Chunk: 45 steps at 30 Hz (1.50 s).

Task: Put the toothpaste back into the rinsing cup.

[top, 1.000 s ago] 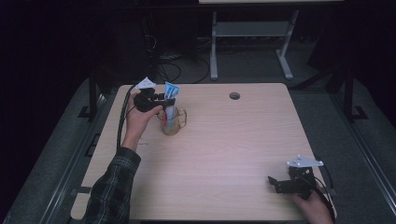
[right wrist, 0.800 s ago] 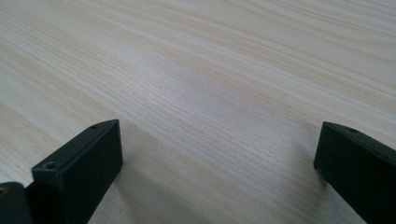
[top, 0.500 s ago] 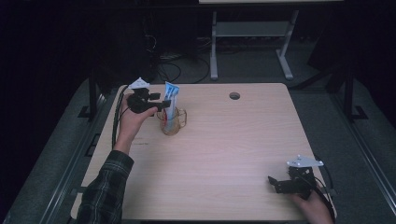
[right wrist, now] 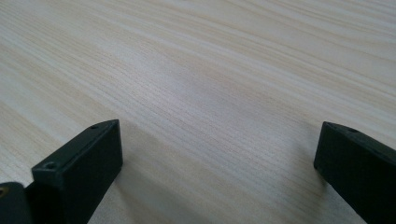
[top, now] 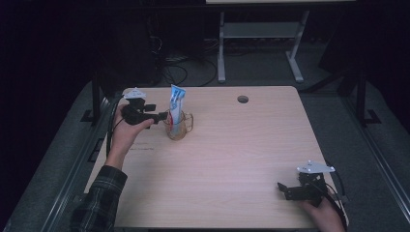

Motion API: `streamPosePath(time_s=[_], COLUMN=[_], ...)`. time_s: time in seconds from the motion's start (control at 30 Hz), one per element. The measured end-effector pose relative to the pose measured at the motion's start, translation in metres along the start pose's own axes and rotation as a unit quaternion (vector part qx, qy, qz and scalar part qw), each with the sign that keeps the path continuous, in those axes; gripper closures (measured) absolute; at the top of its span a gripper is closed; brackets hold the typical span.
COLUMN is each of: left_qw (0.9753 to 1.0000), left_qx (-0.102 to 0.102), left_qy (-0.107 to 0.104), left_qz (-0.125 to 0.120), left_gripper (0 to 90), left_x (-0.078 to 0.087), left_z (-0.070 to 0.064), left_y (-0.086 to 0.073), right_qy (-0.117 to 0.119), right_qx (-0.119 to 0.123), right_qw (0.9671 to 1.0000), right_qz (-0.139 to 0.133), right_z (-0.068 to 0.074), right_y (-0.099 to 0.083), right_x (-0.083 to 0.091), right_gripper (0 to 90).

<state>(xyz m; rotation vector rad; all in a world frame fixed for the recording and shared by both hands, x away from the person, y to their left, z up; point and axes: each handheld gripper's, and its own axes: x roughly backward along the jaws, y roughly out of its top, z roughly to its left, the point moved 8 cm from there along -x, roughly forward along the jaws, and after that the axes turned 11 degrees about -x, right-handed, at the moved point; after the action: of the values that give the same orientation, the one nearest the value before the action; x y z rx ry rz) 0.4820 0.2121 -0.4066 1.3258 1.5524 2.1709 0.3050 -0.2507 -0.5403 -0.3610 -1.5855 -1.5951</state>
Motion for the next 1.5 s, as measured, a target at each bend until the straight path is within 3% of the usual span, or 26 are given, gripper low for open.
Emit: streamPosePath(time_s=[0.37,0.7,1.2,1.5], left_qw=[0.9994,0.9978,0.9965,0.9969], left_qx=[0.008,-0.002,-0.008,-0.011], left_qy=[0.006,0.011,0.007,0.008], left_qz=[0.032,0.065,0.082,0.077], left_gripper=[28.0,27.6,27.5,27.9], left_x=[0.016,0.024,0.029,0.031], left_z=[-0.007,-0.021,-0.047,-0.063], left_y=[-0.022,-0.043,-0.073,-0.093], right_qy=[0.0,0.0,0.0,0.0], right_qx=[0.0,0.0,0.0,0.0], right_qw=[1.0,1.0,1.0,1.0], right_qz=[0.0,0.0,0.0,0.0], right_z=[0.0,0.0,0.0,0.0], right_y=[0.001,0.001,0.001,0.001], right_x=[-0.001,-0.001,-0.001,-0.001], right_gripper=[0.5,0.5,0.5,0.5])
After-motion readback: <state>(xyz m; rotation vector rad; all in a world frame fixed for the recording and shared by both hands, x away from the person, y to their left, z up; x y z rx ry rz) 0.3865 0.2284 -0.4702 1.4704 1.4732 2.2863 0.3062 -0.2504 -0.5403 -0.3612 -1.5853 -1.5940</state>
